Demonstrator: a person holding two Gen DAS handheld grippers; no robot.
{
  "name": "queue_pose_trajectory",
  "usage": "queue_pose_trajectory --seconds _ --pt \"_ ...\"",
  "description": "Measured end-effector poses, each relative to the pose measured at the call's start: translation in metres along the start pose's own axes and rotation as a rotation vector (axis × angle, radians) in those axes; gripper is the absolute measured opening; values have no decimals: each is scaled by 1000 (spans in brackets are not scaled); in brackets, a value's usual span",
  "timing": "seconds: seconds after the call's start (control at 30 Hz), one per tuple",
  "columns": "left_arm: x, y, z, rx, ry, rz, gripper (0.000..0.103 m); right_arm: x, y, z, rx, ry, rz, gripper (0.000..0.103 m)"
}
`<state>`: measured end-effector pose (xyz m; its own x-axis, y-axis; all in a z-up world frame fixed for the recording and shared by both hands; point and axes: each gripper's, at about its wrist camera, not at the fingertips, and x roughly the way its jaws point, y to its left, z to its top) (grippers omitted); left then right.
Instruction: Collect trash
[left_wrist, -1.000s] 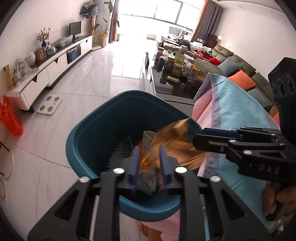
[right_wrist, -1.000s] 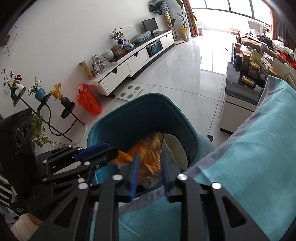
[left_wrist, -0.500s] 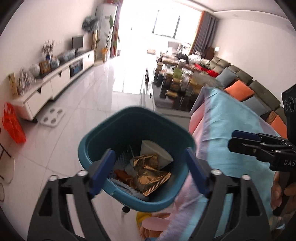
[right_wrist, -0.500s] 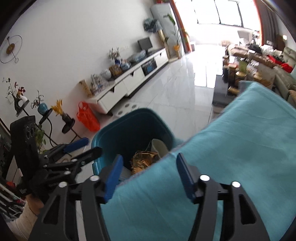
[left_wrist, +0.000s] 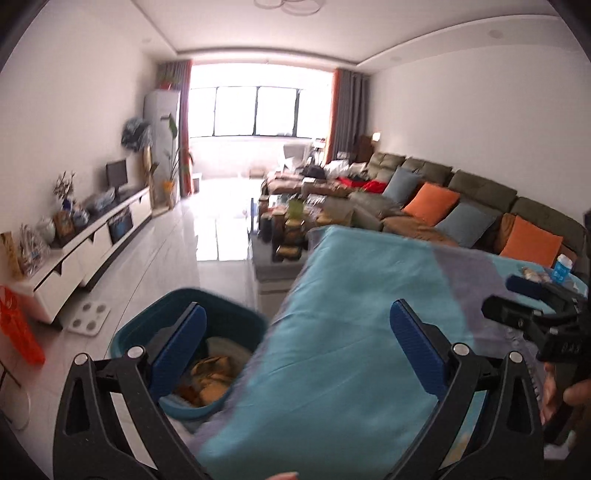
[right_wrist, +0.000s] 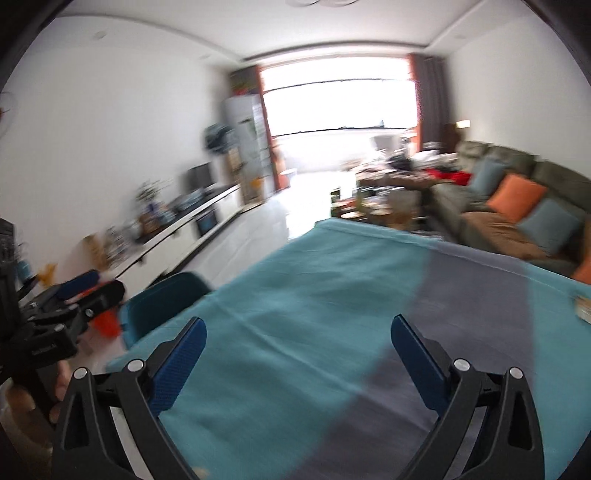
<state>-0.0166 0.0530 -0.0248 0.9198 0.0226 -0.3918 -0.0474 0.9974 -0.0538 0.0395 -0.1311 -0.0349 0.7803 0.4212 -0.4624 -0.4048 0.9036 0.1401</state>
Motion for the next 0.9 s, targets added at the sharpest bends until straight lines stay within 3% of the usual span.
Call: queue_pose_trajectory --seconds 0.17,0.37,0.9 --pt "6 -38 5 8 -54 -44 98 -39 -31 -13 31 -97 -165 97" --pt "15 -66 11 16 -110 -78 98 -69 -62 -24 95 -177 -278 97" --pt "16 -99 10 66 -162 -96 98 -92 -79 -32 143 -255 -375 97"
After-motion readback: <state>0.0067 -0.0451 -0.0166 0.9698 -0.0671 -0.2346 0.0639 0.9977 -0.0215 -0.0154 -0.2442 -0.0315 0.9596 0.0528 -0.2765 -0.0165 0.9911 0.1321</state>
